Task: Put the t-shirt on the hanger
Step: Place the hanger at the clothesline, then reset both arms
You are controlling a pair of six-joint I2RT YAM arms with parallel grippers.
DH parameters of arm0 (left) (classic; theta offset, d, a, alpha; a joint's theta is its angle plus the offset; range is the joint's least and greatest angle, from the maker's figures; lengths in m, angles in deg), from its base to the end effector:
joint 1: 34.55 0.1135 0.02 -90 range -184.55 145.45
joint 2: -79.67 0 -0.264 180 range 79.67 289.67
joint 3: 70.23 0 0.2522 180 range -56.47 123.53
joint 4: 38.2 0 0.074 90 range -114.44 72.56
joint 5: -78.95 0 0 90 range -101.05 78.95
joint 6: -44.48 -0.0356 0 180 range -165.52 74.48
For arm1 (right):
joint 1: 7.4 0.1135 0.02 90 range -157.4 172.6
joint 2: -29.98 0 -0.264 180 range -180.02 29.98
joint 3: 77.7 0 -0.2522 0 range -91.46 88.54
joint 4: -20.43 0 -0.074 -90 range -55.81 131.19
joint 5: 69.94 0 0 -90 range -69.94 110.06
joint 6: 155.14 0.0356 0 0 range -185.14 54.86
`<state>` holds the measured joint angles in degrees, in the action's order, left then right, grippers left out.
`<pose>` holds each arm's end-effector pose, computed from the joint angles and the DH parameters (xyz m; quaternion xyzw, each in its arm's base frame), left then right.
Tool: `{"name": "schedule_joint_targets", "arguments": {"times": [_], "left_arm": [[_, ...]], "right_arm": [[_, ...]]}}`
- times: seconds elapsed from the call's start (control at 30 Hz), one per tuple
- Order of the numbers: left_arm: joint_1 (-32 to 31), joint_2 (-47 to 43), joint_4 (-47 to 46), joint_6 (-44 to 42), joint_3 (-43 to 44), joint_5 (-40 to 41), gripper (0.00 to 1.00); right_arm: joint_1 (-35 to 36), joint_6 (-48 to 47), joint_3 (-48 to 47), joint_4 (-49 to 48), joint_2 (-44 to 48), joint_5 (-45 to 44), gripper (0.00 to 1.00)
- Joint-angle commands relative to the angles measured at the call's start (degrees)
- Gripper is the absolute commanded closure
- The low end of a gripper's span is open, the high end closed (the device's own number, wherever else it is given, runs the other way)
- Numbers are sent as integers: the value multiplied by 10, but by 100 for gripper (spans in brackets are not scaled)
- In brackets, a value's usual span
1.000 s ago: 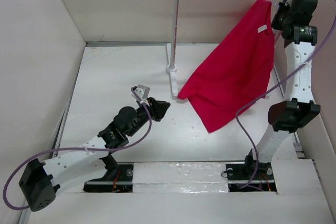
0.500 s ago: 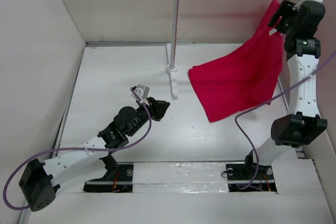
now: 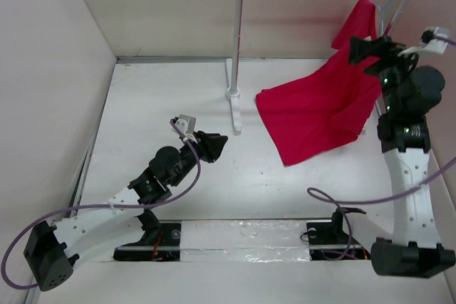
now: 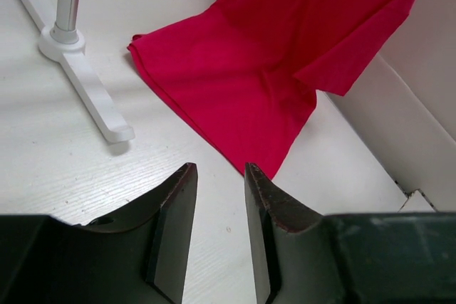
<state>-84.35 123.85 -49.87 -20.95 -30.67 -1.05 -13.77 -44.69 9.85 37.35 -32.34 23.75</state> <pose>0.1275 -0.1413 0.2906 0.0804 0.6581 -0.4051 0.6295 0.2210 -0.0224 0.4989 0.1194 0.6097 0.1159 0.7750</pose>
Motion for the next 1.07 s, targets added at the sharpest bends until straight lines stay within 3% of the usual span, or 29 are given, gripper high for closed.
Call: {"name": "schedule_joint_targets", "arguments": {"times": [0.0,0.17,0.33,0.53,0.73,0.87,1.03], "left_arm": [[-3,-30,-29,-5,-11,9,70],[-3,-69,-58,-16,-40,5,58],[-3,-94,-67,-14,-60,48,56],[-3,-197,-38,48,-103,94,55],[-3,-290,46,84,-130,125,53],[-3,-280,109,102,-108,123,54],[-3,-252,108,104,-95,119,49]], "right_arm": [[54,47,101,-126,77,122,0],[151,61,256,-135,183,222,0],[240,52,384,-88,291,188,0],[323,53,430,-33,380,166,0],[374,69,515,-76,385,122,0],[380,65,531,-100,362,130,0],[380,55,524,-97,356,119,0]]}}
